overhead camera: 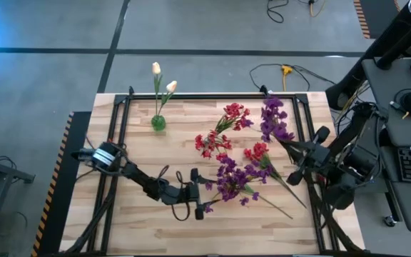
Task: Sort flowers into vase by color
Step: Put the violet flowers into the red vase
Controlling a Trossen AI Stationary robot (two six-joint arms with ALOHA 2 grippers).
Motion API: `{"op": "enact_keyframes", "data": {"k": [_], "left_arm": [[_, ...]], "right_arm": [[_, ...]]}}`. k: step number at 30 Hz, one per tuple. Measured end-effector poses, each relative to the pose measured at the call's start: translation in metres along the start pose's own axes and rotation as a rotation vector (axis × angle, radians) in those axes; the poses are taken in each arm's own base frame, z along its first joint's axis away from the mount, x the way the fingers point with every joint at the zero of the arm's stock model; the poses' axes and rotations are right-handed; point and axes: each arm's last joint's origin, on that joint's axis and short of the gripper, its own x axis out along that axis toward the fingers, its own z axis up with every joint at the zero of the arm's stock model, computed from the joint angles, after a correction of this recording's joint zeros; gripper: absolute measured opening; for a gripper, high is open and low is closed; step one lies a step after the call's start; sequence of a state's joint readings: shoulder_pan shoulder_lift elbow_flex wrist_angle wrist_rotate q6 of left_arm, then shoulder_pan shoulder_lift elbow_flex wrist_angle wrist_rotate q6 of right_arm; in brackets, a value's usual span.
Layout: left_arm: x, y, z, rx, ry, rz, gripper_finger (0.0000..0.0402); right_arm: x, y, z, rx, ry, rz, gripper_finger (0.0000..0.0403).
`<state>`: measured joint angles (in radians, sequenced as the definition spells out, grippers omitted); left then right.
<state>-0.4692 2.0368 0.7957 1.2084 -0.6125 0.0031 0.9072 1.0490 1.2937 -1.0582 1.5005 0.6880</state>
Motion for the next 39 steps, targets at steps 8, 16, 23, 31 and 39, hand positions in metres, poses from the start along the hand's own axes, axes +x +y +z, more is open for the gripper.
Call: {"op": "enact_keyframes", "data": {"k": [8, 16, 23, 31, 39], "left_arm": [[0.019, 0.008, -0.013, -0.065, 0.002, 0.004, 0.0307], [0.023, 0.008, -0.018, -0.056, 0.006, -0.001, 0.0307], [0.034, 0.006, -0.021, -0.070, 0.001, -0.010, 0.0307], [0.045, 0.007, -0.028, -0.074, 0.004, -0.014, 0.0307], [0.049, 0.010, -0.029, -0.072, 0.008, -0.002, 0.0307]], "right_arm": [[-0.011, 0.021, 0.013, -0.023, -0.012, 0.056, 0.0018], [-0.029, 0.030, 0.039, 0.032, -0.013, 0.156, 0.0018], [-0.031, 0.033, 0.054, 0.038, 0.018, 0.210, 0.0018], [-0.032, 0.036, 0.060, 0.061, 0.036, 0.264, 0.0018], [-0.032, 0.037, 0.060, 0.063, 0.039, 0.270, 0.0018]]}}
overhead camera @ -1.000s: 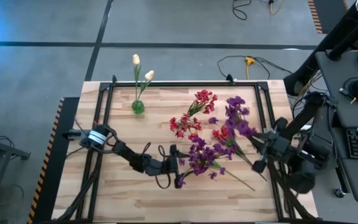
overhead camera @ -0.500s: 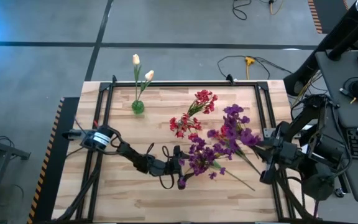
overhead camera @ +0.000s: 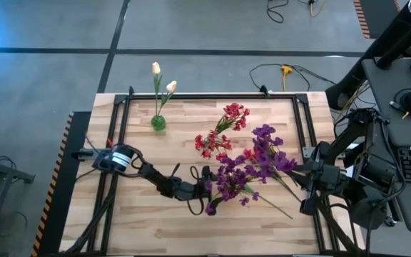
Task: Sort flowers into vase by color
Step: Put the violet flowers into the red vase
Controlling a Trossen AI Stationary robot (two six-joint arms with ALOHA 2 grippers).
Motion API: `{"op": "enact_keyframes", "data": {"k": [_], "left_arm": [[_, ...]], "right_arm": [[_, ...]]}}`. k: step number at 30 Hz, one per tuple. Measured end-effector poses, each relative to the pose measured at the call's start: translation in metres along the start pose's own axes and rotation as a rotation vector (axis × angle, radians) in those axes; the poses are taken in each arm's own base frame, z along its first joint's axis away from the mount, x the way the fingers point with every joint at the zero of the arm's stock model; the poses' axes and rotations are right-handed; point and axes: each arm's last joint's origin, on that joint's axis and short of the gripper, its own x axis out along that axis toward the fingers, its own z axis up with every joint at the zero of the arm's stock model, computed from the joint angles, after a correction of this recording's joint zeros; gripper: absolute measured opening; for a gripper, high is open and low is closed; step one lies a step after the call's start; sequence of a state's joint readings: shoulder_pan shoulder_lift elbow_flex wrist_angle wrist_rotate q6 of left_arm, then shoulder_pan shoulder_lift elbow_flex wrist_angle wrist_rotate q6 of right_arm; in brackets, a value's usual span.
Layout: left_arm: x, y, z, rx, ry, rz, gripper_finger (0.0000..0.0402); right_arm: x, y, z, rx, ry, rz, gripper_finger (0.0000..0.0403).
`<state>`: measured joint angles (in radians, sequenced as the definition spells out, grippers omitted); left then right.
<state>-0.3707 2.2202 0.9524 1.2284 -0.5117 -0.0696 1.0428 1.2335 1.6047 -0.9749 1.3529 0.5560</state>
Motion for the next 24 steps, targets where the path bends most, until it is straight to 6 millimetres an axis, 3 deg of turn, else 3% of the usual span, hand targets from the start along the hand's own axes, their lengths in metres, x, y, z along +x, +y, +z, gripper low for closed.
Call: {"op": "enact_keyframes", "data": {"k": [12, 21, 24], "left_arm": [[0.0073, -0.0016, -0.0050, 0.015, 0.009, 0.006, 0.0304], [0.0075, -0.0015, -0.0052, 0.016, 0.009, 0.006, 0.0227], [0.0075, -0.0015, -0.0052, 0.016, 0.009, 0.006, 0.0223]], "right_arm": [[0.0001, 0.0001, -0.0003, -0.008, 0.000, 0.000, 0.0018], [0.0008, 0.0029, -0.0025, -0.029, 0.004, -0.001, 0.0018], [0.0013, 0.0048, -0.0038, -0.035, 0.005, -0.003, 0.0018]]}}
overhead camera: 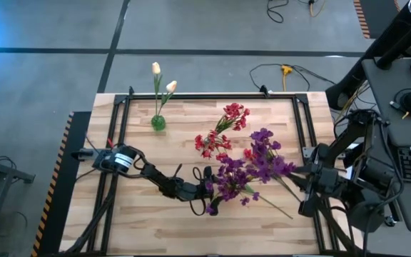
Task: Sort flowers into vase by color
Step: Put the violet flowers into the red vase
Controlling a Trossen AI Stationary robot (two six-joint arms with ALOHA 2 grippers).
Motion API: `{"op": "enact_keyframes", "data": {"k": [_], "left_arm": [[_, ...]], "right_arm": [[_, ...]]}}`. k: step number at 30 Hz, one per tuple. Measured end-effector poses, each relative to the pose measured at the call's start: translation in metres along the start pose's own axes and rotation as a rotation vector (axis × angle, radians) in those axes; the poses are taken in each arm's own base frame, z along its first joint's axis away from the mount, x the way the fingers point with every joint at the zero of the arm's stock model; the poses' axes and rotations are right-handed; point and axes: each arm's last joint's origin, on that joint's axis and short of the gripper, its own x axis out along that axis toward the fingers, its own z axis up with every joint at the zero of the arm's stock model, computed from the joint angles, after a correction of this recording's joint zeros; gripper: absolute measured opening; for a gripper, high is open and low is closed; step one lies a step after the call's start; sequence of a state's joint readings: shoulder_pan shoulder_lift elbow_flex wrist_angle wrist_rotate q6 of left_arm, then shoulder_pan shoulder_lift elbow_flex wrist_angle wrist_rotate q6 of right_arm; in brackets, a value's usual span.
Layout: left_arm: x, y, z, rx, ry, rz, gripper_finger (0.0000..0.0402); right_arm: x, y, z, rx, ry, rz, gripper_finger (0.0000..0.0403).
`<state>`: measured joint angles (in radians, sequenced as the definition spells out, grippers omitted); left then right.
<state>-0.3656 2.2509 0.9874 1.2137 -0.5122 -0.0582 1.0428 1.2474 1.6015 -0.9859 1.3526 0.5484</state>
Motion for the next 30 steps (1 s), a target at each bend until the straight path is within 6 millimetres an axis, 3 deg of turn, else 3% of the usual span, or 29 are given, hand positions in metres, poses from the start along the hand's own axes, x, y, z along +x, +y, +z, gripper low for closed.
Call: {"op": "enact_keyframes", "data": {"k": [6, 13, 23, 26, 30], "left_arm": [[0.000, 0.000, 0.000, 0.000, -0.001, 0.001, 0.0241], [0.000, 0.000, 0.000, 0.000, 0.001, 0.002, 0.0227], [0.000, 0.001, 0.000, -0.002, 0.000, 0.022, 0.0231], [0.000, 0.001, 0.000, -0.002, 0.000, 0.039, 0.0231], [0.000, 0.002, 0.000, -0.002, 0.000, 0.055, 0.0231]], "right_arm": [[-0.001, 0.009, -0.004, -0.012, 0.005, 0.014, 0.0018], [-0.005, 0.035, -0.024, -0.004, -0.025, -0.009, 0.0018], [0.021, 0.061, -0.058, 0.050, 0.081, 0.006, 0.0018], [0.031, 0.069, -0.056, 0.061, 0.113, 0.071, 0.0018], [0.044, 0.082, -0.037, 0.057, 0.085, 0.261, 0.0018]]}}
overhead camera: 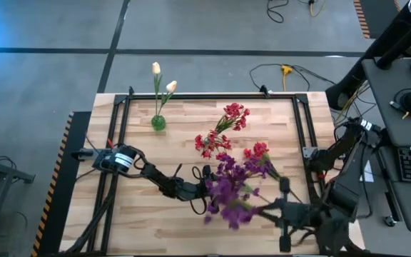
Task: Sort flowers into vase by color
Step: Put the violet flowers into the red vase
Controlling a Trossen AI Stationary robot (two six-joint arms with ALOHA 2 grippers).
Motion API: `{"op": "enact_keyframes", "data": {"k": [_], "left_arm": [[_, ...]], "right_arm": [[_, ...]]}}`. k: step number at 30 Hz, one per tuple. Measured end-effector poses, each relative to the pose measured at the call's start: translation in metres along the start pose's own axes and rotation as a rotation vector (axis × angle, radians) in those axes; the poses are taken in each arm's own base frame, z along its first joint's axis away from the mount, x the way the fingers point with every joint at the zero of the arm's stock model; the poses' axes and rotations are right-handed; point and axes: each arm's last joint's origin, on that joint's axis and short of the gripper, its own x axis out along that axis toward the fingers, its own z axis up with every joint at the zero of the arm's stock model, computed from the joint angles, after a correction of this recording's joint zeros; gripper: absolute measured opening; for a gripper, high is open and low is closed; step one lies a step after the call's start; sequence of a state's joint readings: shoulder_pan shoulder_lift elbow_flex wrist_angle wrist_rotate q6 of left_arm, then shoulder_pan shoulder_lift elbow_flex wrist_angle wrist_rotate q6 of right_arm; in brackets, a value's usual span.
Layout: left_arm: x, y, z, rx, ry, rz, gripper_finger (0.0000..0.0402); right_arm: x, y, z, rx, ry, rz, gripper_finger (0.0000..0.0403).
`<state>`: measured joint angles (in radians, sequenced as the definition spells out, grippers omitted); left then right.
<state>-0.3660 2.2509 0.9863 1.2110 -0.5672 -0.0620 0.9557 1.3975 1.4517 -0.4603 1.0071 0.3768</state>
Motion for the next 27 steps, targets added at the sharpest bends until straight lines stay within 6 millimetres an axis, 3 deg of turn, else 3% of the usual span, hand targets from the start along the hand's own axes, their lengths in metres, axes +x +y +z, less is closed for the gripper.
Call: {"op": "enact_keyframes", "data": {"k": [6, 10, 14, 17, 27], "left_arm": [[-0.001, -0.001, 0.000, -0.001, 0.002, -0.001, 0.0231], [-0.002, -0.003, -0.001, 0.002, 0.003, 0.009, 0.0231], [-0.002, -0.003, -0.001, 0.012, 0.004, 0.017, 0.0231], [-0.002, -0.002, -0.001, 0.014, 0.005, 0.018, 0.0231], [-0.003, -0.002, -0.001, 0.007, 0.007, 0.030, 0.0231]], "right_arm": [[0.004, -0.006, 0.027, -0.107, -0.126, 0.118, 0.0018], [0.017, -0.017, 0.032, -0.144, -0.178, 0.155, 0.0018], [0.037, -0.032, 0.023, -0.165, -0.258, 0.313, 0.0018], [0.040, -0.044, 0.011, -0.181, -0.352, 0.367, 0.0018], [0.007, -0.064, -0.033, -0.177, -0.617, 0.486, 0.0018]]}}
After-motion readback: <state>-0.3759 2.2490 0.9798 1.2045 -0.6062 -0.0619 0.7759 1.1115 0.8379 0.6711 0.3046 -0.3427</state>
